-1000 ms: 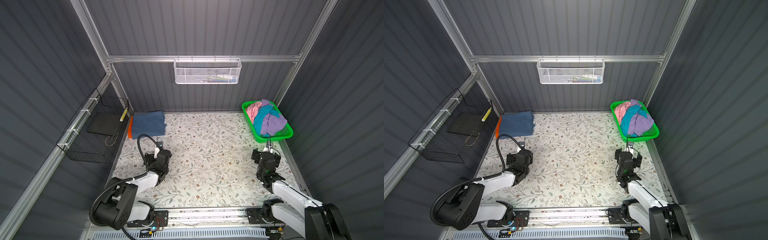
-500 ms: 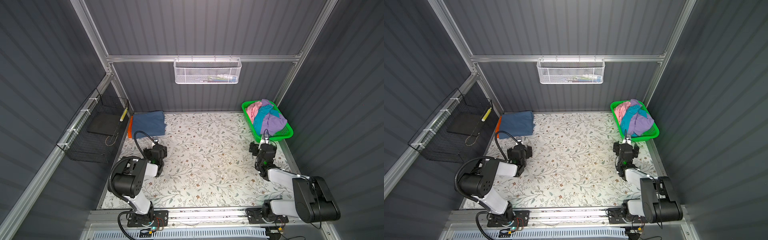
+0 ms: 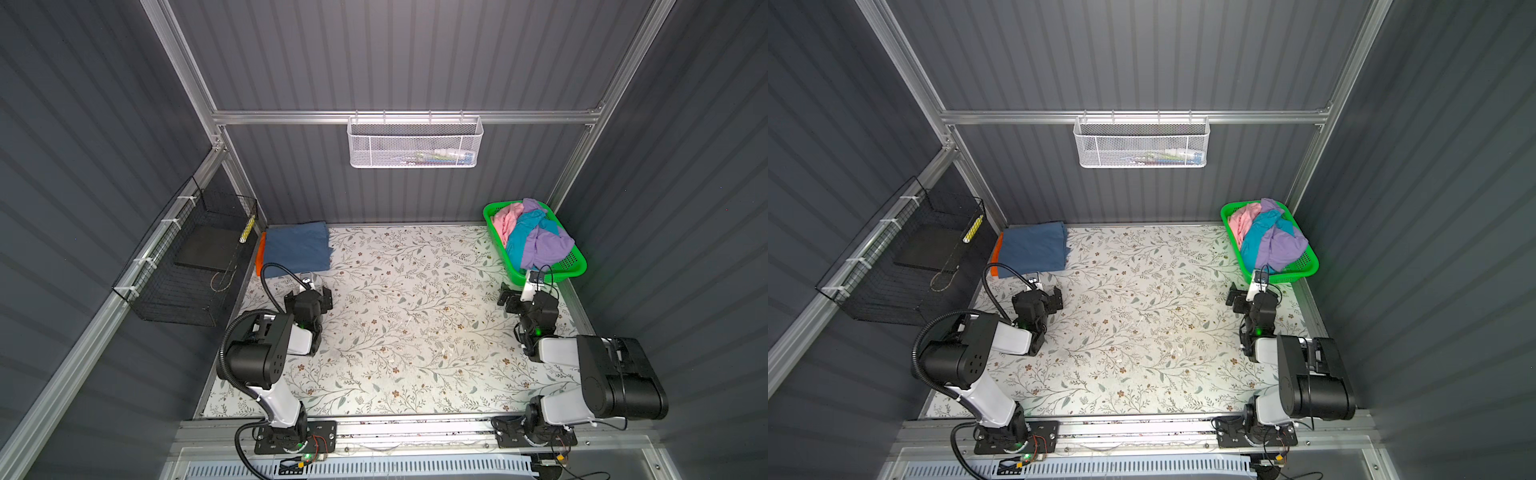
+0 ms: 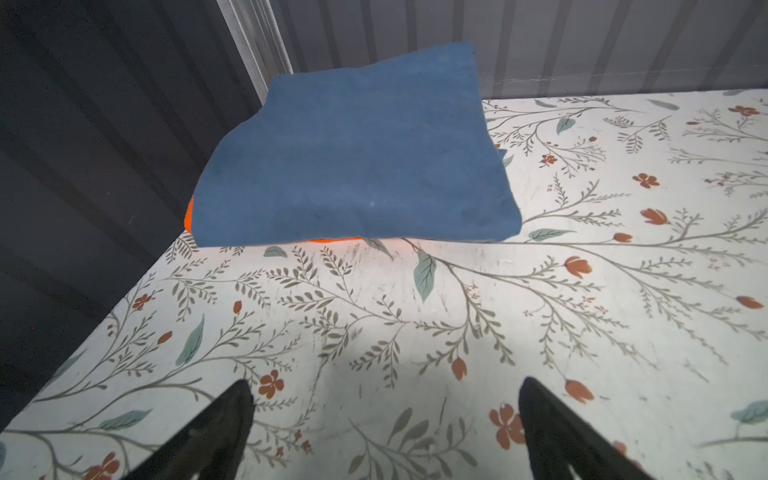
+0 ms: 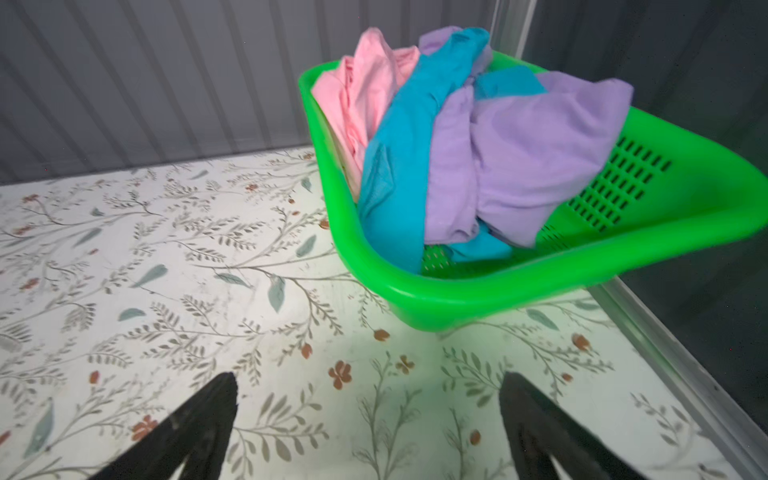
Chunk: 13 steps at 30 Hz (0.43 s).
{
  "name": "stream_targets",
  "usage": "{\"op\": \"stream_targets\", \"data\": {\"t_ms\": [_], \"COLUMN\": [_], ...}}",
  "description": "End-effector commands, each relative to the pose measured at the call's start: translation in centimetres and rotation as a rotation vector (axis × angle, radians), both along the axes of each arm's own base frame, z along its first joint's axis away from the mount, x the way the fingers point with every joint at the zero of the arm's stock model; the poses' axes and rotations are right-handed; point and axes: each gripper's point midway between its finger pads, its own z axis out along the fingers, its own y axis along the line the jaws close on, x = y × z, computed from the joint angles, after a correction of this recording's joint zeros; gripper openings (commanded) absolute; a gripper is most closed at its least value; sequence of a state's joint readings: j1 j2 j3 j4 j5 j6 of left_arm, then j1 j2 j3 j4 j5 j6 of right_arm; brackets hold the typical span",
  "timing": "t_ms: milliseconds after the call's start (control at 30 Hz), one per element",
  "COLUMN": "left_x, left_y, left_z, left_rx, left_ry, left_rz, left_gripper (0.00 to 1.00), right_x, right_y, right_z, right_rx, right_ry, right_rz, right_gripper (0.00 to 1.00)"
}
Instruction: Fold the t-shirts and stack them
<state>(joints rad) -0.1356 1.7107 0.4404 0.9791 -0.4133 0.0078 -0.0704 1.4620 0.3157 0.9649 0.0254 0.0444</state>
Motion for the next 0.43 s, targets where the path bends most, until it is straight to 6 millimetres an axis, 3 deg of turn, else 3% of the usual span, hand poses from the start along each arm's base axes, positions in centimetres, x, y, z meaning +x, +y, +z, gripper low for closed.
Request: {"op": "stream_targets", "data": {"t_ms": [0,400], "left_x": [0.17,0.19], "left_y": [0.08,0.08], "left_z": [-0.40,-0.34], "left_rx": [-0.010,-0.010], "left_ry": [0.016,0.015], "left_rz": [-0.002,-0.002], "left_gripper": [1.00,1.00], "right_x": [0.43,0.54], "right_y": [0.96,1.00], "right_z": [0.69,0.65], "right_rx": [0.022,0.024], "right_ry": [-0.019,-0.014], "right_rz": [0.056,0.060], "right_gripper": [0.99,0.99]}}
